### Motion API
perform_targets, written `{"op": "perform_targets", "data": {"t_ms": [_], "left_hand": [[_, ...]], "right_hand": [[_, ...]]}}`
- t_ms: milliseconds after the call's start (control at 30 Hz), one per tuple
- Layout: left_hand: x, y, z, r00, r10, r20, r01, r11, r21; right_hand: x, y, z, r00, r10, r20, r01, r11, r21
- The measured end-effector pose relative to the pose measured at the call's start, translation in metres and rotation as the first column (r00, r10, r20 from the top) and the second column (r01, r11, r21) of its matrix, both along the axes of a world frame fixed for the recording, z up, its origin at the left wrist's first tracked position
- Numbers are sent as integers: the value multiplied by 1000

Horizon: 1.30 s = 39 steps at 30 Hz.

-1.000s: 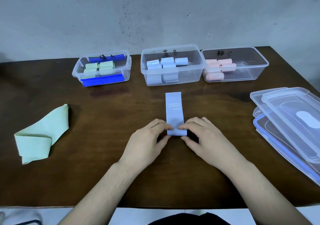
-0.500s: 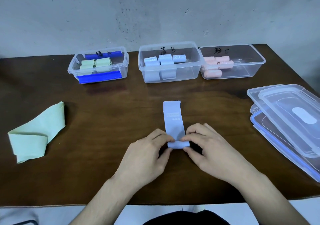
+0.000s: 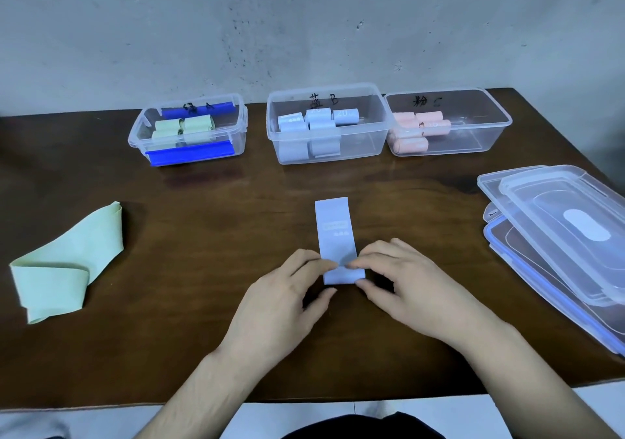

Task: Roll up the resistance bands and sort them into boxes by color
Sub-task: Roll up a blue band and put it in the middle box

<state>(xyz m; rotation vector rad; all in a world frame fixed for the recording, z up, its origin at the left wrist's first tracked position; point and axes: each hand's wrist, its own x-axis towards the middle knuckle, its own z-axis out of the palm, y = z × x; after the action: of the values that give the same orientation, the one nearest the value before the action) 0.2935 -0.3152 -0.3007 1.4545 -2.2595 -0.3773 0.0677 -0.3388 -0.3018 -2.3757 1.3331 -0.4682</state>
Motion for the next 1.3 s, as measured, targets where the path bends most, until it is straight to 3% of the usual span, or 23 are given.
{"op": "perform_targets", "data": {"t_ms": [233, 567, 800, 1067, 1300], "left_hand": [[-2, -8, -6, 1000, 2, 12, -2, 998, -60], [-5, -16, -5, 997, 49, -61, -51, 998, -36], [-6, -24, -5, 997, 68, -35, -69, 997, -28], [-8, -30, -7, 996, 83, -20, -83, 997, 1], [-8, -29, -4, 999, 44, -14, -45, 995, -85]], "right_hand": [[1, -7, 4, 1000, 4, -15, -3, 1000, 22], [6, -13, 3, 1000, -2, 30, 2, 1000, 26], [6, -19, 5, 1000, -5, -22, 5, 1000, 10], [11, -19, 1, 998, -53, 31, 54, 998, -11], [9, -31, 4, 1000, -27, 3, 27, 999, 30]]}}
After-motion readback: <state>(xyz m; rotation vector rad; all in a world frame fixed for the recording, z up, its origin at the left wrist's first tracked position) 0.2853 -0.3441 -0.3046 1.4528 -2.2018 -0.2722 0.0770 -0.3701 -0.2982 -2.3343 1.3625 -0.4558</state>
